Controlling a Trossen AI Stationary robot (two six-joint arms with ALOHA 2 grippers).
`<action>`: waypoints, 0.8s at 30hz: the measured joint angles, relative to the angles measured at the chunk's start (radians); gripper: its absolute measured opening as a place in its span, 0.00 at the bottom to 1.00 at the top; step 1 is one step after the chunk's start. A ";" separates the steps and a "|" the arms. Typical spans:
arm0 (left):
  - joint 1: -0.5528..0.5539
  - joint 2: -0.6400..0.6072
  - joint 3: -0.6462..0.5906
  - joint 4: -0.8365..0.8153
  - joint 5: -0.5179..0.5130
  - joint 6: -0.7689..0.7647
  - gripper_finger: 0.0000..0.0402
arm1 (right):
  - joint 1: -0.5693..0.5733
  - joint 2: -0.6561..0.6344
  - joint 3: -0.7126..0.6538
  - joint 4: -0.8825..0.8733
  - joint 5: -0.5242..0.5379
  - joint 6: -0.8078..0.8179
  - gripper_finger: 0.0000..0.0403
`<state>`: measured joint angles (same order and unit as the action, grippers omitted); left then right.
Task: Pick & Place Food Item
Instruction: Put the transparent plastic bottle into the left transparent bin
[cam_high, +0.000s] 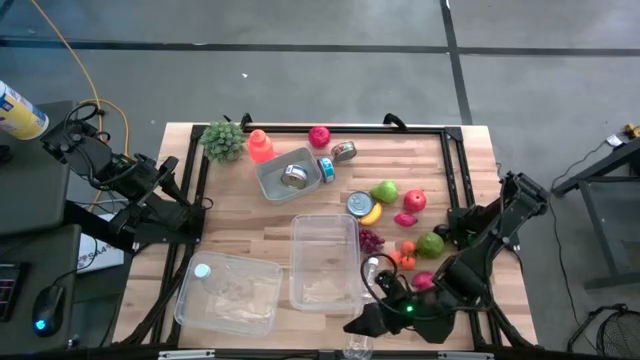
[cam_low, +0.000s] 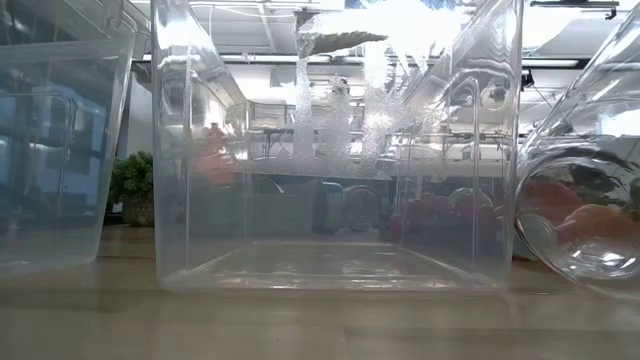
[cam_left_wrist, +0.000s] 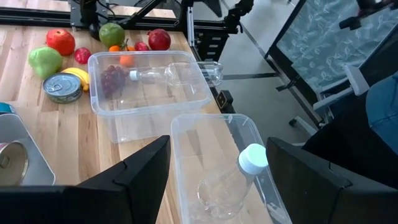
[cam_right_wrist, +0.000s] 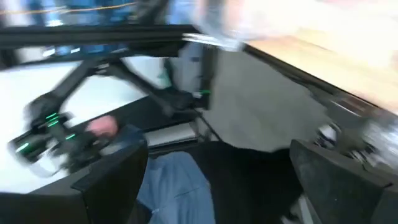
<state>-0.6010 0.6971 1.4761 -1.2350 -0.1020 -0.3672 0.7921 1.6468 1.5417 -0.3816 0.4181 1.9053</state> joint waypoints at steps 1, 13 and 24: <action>0.000 0.000 0.000 0.000 0.000 0.000 0.64 | -0.001 0.005 0.000 -0.031 -0.022 0.048 0.95; 0.000 0.000 0.000 -0.020 0.000 0.019 0.64 | -0.043 0.149 0.000 -0.160 -0.515 0.375 0.95; 0.000 0.000 0.000 -0.022 0.000 0.030 0.64 | -0.104 0.228 -0.001 -0.189 -0.527 0.376 0.95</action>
<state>-0.6009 0.6975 1.4761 -1.2572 -0.1024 -0.3374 0.6884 1.8744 1.5407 -0.5706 -0.1085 2.2810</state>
